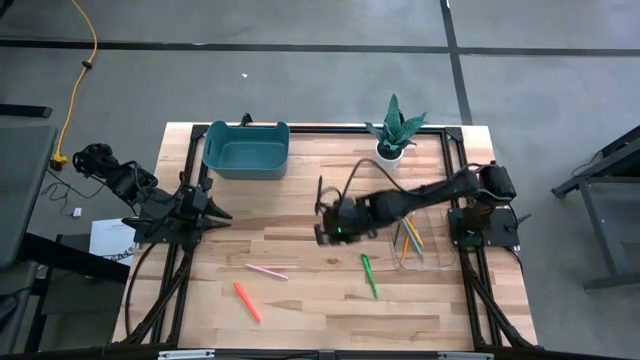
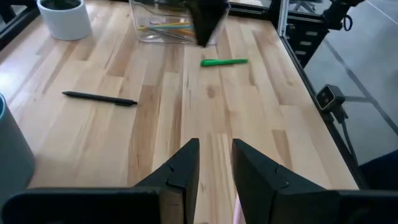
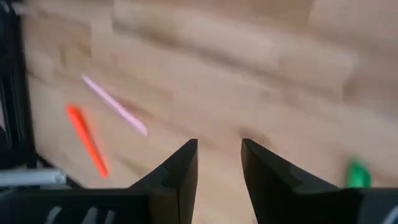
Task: Sort pens & pencils
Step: Adjust the transparent bin on the table
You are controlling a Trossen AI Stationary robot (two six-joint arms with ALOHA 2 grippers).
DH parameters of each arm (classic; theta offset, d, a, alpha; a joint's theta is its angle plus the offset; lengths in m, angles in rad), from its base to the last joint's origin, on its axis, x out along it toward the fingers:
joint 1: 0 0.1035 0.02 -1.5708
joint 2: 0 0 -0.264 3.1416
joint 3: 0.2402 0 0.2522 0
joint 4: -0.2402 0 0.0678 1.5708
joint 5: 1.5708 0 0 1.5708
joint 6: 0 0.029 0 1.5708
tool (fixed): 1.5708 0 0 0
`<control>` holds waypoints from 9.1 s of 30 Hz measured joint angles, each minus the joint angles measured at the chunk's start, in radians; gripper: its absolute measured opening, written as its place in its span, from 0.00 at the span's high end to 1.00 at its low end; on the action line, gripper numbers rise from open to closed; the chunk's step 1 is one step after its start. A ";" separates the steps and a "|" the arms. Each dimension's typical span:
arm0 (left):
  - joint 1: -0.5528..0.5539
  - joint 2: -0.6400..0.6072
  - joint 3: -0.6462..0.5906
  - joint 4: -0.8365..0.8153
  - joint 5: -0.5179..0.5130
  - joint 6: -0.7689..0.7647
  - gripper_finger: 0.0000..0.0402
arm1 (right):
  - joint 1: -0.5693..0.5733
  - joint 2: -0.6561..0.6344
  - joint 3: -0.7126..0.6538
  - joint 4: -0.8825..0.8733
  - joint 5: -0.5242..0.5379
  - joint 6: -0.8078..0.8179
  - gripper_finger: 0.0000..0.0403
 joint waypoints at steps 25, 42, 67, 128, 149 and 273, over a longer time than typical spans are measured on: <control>0.000 0.001 0.000 0.014 0.030 0.003 0.79 | 0.287 0.113 0.043 -0.259 -0.079 0.484 0.72; 0.000 0.000 0.000 0.012 0.046 0.071 0.79 | 0.287 0.193 0.042 -0.295 -0.113 0.494 0.72; 0.000 0.001 0.000 -0.003 0.076 0.079 0.79 | 0.257 0.185 -0.015 -0.243 -0.111 0.438 0.72; 0.000 0.000 0.000 0.022 0.066 0.068 0.79 | -0.021 0.130 0.132 -0.069 0.168 -0.318 0.99; 0.000 0.001 0.000 0.021 0.038 0.040 0.79 | -0.130 0.131 0.061 -0.217 0.062 -0.452 1.00; 0.000 0.000 0.000 -0.026 0.026 0.094 0.79 | 0.395 -0.034 -0.048 -0.239 -0.124 0.687 1.00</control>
